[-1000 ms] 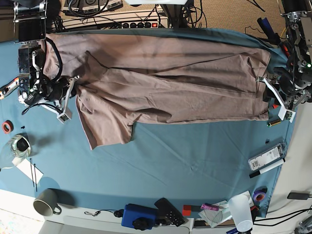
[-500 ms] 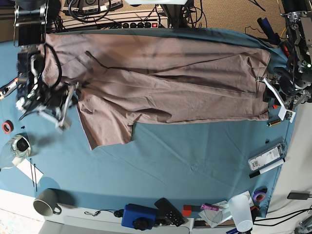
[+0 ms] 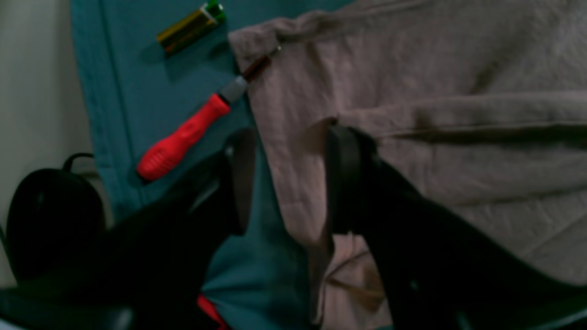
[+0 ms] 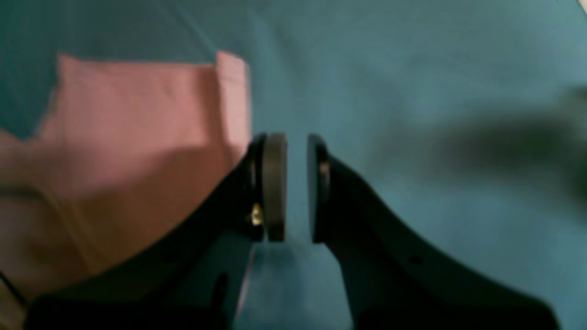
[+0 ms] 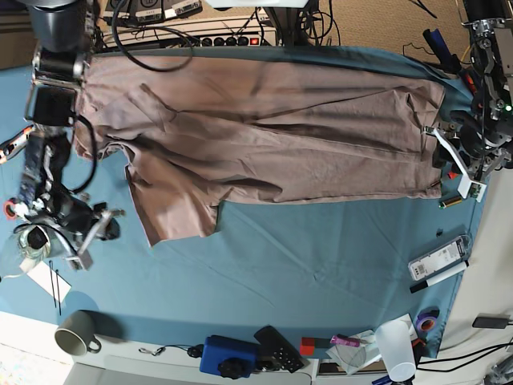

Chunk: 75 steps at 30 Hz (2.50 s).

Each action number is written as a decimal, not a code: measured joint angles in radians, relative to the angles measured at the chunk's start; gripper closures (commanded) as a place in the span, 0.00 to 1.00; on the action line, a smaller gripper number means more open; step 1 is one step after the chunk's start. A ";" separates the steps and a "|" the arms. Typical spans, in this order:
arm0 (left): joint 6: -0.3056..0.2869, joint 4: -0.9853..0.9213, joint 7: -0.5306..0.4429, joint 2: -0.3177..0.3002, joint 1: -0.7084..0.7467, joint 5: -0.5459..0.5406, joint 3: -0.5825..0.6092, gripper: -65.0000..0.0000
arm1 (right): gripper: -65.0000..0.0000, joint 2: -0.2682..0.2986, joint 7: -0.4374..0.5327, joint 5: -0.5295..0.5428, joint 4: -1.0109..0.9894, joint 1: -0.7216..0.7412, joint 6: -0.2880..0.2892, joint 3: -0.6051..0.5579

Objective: Fold the T-shirt properly
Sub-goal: 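Move the left gripper to the shirt's hem edge and grasp it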

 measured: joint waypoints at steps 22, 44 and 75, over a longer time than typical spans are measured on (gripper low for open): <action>-0.004 -0.024 -0.079 0.000 -0.030 0.037 0.000 0.60 | 0.86 -0.098 0.032 -0.136 -0.261 0.074 0.010 0.004; -0.127 -0.566 -0.010 0.006 -0.369 -0.091 -0.001 0.60 | 0.86 -0.098 0.027 -0.135 -0.259 0.071 0.013 0.005; -0.101 -0.769 -0.150 0.040 -0.443 0.003 -0.006 0.60 | 0.86 -0.098 0.016 -0.133 -0.259 0.071 0.013 0.005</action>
